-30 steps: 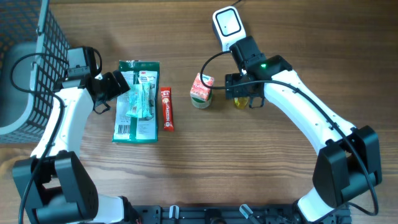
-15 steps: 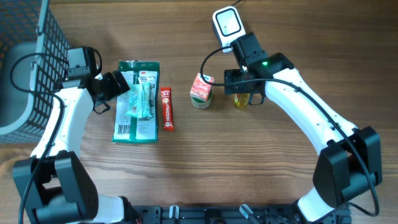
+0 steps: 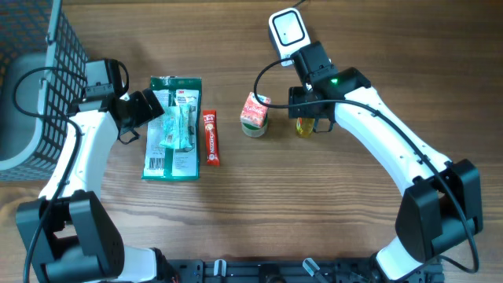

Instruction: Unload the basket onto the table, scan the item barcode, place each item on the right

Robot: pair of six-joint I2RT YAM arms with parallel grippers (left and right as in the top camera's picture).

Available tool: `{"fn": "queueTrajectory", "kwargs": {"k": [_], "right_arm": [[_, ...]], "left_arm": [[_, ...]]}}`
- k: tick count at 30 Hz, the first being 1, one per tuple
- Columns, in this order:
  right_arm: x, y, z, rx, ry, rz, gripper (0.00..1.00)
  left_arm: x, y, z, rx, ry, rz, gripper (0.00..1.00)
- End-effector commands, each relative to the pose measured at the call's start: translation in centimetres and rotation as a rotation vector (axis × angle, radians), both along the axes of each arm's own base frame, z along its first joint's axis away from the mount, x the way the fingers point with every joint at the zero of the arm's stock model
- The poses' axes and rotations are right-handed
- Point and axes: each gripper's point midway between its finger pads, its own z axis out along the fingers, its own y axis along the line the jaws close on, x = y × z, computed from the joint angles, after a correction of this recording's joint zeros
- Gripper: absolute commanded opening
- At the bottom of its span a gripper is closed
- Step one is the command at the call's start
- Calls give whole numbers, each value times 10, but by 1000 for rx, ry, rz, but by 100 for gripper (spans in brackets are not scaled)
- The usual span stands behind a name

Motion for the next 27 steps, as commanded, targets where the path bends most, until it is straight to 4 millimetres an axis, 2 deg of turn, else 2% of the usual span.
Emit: {"fn": "queueTrajectory", "kwargs": {"k": [1, 8, 14, 16, 19, 21, 27], "right_arm": [[-3, -2, -11, -1, 29, -14, 65], [-6, -3, -13, -4, 41, -22, 65], [-10, -5, -26, -3, 50, -34, 65], [-9, -5, -26, 1, 43, -37, 64], [-7, -3, -25, 7, 34, -38, 57], [-6, -3, -24, 9, 30, -39, 55], [-1, -1, -18, 60, 19, -41, 57]], "left_arm": [[4, 1, 11, -4, -34, 5, 100], [4, 1, 11, -4, -34, 5, 100], [4, 1, 11, -4, -34, 5, 100], [4, 1, 11, -4, -34, 5, 100], [4, 1, 11, -4, -34, 5, 100], [4, 1, 11, -4, -34, 5, 100], [4, 1, 11, -4, -34, 5, 100]]}}
